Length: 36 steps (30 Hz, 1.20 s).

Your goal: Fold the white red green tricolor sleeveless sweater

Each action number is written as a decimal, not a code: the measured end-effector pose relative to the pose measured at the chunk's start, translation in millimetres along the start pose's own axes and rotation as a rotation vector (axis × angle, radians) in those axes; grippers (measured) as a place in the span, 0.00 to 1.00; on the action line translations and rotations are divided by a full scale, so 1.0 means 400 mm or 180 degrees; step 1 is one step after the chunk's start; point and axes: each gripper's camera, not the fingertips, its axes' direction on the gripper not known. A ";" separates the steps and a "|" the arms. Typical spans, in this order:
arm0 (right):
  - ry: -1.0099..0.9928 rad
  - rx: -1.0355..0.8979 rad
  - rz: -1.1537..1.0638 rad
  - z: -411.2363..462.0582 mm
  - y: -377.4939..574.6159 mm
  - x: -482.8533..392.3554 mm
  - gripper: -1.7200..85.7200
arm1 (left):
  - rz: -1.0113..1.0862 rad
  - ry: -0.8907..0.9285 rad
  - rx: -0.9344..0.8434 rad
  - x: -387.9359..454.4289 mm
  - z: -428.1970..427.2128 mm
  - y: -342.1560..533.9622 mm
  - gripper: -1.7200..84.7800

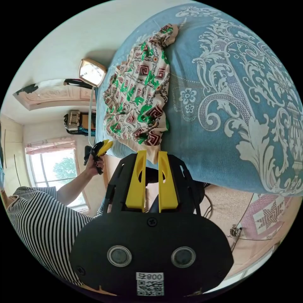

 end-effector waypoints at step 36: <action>-0.1285 0.0847 -0.1488 -0.410 0.395 -0.565 0.02 | -0.0593 0.1491 0.0702 -0.164 -0.024 0.451 0.12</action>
